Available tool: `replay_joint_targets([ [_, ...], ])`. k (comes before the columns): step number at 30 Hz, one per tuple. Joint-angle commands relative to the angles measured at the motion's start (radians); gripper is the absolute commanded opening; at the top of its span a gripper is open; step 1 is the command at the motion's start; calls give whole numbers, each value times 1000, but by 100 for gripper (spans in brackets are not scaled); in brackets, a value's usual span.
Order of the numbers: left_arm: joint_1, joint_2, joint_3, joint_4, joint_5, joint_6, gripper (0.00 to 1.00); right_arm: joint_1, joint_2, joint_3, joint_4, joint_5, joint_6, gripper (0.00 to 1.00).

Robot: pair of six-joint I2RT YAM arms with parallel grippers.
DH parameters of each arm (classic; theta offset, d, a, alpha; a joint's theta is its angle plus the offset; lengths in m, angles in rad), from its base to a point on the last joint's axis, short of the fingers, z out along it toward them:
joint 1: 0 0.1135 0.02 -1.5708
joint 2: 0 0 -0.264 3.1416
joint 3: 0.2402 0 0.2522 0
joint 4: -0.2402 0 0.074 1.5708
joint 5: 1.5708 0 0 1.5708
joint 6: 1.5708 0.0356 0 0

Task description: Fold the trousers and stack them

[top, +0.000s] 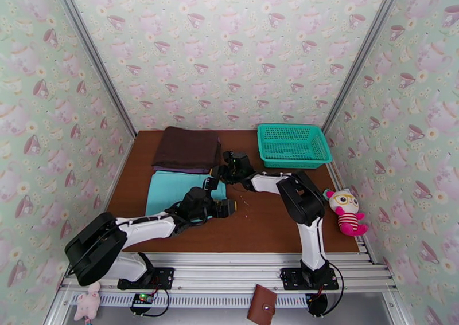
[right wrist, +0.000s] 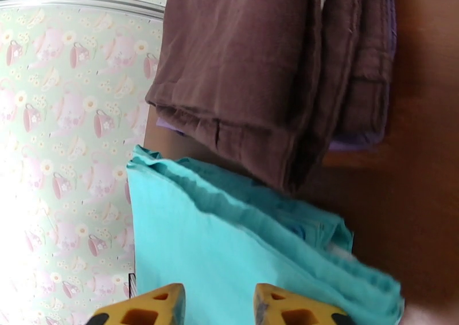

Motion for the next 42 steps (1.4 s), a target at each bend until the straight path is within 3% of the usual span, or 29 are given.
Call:
replay_joint_targets([
  [1,-3,59,13,20,49,37,100,-11,44,37,17,-20,14,38],
  [8,-42,144,-15,151,100,-22,100,-13,63,30,6,-5,4,38],
  [16,-148,55,32,-121,-79,91,100,-22,91,43,-4,-3,2,38],
  [19,-140,36,28,-146,-100,93,100,-25,88,41,-5,1,-1,38],
  [24,-144,113,24,-63,-31,89,100,-26,90,42,-3,-2,1,38],
  [29,-133,158,51,-188,-145,43,100,-26,82,42,-3,-7,-4,38],
  [32,-111,172,8,-135,-133,5,100,-26,63,35,-20,-3,-21,38],
  [37,-107,62,-38,-55,-63,44,100,-29,-5,14,-49,10,-88,42],
  [39,-109,-41,-20,-161,-121,100,100,-29,-55,8,-84,31,-147,44],
  [42,-101,-198,23,-372,-299,209,100,-30,-157,-45,-98,95,-221,47],
])
